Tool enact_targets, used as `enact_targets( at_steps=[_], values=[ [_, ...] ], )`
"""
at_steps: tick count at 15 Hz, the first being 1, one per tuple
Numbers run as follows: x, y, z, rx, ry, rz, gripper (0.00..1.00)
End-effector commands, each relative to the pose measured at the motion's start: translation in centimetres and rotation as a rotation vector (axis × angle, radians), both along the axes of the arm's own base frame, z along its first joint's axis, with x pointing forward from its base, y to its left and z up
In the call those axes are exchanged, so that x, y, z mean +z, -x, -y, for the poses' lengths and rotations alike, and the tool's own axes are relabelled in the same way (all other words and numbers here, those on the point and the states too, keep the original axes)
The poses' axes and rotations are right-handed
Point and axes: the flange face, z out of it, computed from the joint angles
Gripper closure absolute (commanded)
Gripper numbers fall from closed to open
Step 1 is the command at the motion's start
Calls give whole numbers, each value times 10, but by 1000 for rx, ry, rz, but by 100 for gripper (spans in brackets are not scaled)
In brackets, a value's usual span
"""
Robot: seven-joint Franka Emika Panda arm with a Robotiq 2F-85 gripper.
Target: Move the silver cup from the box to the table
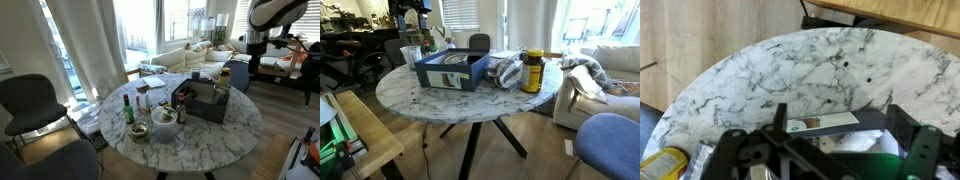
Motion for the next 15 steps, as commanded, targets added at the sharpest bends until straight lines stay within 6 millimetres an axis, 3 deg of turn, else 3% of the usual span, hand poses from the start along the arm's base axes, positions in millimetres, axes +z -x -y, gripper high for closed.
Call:
enact_targets(
  at_steps=[1, 5, 9, 12, 15],
  values=[
    [1, 0, 0, 0, 0, -1, 0],
    [3, -3, 1, 5, -9, 40, 0],
    [14, -38, 16, -16, 67, 211, 0],
    [-6, -65, 17, -8, 70, 219, 0],
    [-44, -81, 6, -1, 9, 119, 0]
  ],
)
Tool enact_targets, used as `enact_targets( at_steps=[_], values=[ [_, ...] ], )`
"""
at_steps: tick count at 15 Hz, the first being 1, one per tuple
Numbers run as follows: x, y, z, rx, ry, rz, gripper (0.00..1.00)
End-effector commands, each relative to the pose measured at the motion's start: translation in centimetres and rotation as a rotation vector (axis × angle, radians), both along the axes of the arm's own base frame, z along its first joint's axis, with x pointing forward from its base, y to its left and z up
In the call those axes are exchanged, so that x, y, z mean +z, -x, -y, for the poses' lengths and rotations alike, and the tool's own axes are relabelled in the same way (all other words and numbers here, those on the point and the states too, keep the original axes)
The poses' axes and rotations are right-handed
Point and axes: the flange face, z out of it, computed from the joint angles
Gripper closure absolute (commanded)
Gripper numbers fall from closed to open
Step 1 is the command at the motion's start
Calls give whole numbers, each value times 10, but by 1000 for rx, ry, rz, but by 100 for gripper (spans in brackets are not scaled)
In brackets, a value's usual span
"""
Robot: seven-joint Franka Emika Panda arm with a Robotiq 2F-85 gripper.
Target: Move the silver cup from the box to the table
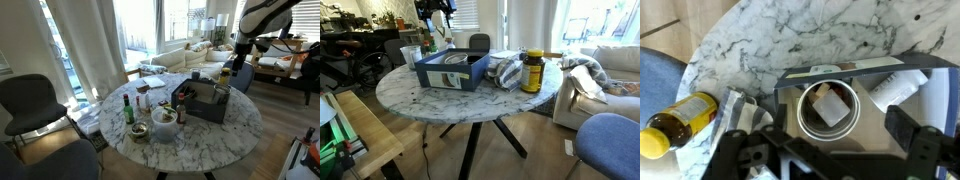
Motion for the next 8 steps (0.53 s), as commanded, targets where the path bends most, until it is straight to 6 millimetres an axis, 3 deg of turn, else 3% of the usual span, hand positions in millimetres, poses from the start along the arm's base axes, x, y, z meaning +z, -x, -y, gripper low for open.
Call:
enact_targets(
  at_steps=[1, 2, 3, 5, 8],
  values=[
    [-46, -27, -9, 0, -73, -112, 0],
    [-53, -29, -11, 1, -92, -139, 0],
    [-39, -18, -11, -4, -57, -82, 0],
    [-54, -26, -14, -4, -70, -115, 0],
    [-55, -30, -13, -4, -70, -125, 0]
  ],
)
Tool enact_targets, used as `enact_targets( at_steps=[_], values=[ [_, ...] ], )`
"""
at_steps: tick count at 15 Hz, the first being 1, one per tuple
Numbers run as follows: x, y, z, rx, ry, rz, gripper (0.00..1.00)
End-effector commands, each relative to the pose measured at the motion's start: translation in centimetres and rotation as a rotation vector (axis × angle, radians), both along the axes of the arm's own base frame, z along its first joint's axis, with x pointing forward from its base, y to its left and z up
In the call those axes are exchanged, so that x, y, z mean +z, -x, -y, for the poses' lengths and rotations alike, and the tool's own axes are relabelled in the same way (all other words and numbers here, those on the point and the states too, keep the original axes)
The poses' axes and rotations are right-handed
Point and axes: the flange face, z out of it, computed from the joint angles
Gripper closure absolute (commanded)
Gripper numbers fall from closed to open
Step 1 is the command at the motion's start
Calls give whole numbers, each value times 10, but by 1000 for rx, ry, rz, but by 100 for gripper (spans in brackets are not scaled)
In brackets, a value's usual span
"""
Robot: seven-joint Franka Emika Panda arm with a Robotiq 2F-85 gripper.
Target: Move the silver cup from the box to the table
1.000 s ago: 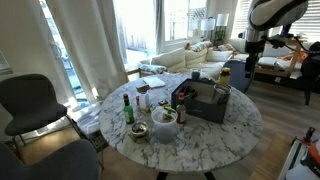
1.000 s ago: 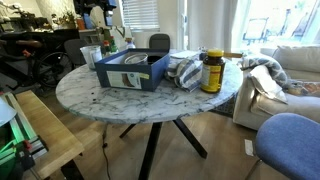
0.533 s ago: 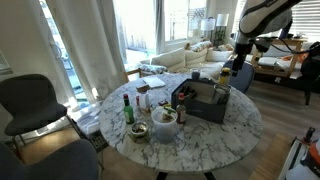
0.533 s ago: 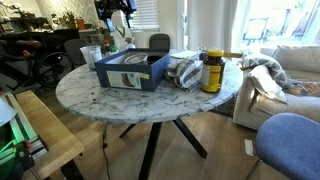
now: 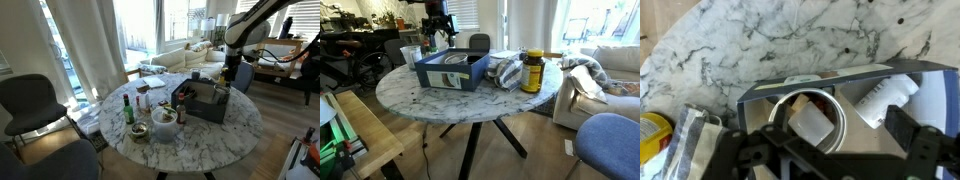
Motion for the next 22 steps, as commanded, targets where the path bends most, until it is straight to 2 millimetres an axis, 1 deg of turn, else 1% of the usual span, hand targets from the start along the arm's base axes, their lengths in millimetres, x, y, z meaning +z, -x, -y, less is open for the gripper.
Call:
enact_targets(
  at_steps=[1, 3, 8, 9, 10, 11, 12, 13, 14, 16, 19, 21, 22],
  values=[
    [1, -1, 0, 0, 0, -1, 0],
    [-9, -11, -7, 0, 26, 7, 0],
    [-41, -41, -40, 22, 57, 17, 0],
    [-47, -45, -45, 21, 59, 7, 4],
    [-55, -49, -51, 22, 59, -8, 13],
    [-61, -51, -55, 17, 61, -25, 29],
    [-66, -54, -57, 16, 63, -40, 29],
    [-71, -55, -58, 11, 67, -52, 36],
    [-73, -57, -58, 4, 72, -61, 46],
    [-76, -59, -57, -7, 81, -75, 60],
    [-76, -59, -55, -23, 101, -90, 84],
    [-74, -58, -55, -32, 115, -96, 98],
    [-73, -58, -54, -36, 122, -98, 100]
  ],
)
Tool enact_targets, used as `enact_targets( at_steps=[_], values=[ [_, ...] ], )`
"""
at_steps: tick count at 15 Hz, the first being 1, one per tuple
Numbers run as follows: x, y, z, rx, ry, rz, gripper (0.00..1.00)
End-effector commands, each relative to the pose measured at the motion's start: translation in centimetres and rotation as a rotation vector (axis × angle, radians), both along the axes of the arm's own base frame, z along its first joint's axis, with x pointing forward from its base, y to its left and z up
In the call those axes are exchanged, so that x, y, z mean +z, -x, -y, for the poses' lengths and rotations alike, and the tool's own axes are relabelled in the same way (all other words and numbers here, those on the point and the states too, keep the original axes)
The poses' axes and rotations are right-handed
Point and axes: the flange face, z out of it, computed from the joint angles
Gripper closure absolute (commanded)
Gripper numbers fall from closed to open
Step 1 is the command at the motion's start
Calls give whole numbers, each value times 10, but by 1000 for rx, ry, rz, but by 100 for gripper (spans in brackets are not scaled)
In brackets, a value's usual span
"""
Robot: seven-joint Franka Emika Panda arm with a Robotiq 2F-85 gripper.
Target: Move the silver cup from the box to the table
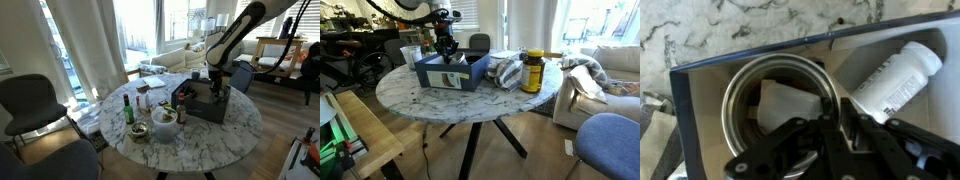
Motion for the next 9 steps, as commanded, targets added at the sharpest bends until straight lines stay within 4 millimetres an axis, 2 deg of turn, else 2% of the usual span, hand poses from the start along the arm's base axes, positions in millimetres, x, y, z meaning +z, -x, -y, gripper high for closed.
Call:
enact_targets(
  at_steps=[1, 3, 5, 9],
  values=[
    [3, 0, 2, -21, 36, -31, 100],
    [18, 1, 1, -1, 46, -33, 98],
    [43, 10, -9, 50, 55, -26, 99],
    [97, 28, -52, 225, 79, -57, 99]
  ],
)
